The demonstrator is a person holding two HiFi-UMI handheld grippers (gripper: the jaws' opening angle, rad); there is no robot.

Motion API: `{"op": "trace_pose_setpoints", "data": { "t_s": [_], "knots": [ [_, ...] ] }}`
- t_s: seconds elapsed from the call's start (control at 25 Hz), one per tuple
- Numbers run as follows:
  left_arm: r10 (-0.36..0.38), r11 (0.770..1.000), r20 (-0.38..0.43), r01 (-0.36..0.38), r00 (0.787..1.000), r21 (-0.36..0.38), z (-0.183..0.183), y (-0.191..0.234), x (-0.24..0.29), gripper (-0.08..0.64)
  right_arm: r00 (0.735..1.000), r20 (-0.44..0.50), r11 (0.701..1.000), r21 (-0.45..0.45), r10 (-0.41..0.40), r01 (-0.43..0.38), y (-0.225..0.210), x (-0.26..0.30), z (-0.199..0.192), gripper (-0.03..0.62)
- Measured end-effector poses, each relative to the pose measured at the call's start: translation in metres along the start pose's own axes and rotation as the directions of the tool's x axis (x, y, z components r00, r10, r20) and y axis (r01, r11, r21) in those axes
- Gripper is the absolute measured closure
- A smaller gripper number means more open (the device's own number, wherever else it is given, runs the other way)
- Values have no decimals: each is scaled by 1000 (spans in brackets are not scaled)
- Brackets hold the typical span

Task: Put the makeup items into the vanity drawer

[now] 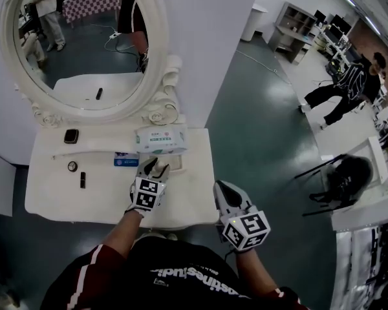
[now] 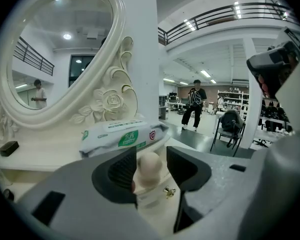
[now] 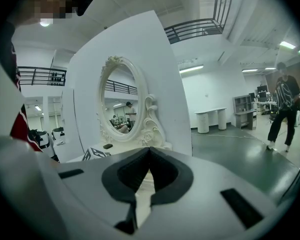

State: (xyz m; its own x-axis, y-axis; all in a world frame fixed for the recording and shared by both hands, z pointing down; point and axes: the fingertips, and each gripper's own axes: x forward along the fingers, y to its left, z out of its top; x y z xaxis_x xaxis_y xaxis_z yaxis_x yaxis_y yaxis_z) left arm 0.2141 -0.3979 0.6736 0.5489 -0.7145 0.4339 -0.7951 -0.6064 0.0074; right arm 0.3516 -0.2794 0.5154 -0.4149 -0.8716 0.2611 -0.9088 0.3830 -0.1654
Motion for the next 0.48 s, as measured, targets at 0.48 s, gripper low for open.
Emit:
{"op": "trace_pose_setpoints", "data": {
  "t_s": [0.48],
  "knots": [
    [-4, 1000, 26, 3, 1000, 20, 14, -12, -10, 362, 999, 21, 1000, 3, 26, -26, 1, -4, 3, 588]
  ]
}}
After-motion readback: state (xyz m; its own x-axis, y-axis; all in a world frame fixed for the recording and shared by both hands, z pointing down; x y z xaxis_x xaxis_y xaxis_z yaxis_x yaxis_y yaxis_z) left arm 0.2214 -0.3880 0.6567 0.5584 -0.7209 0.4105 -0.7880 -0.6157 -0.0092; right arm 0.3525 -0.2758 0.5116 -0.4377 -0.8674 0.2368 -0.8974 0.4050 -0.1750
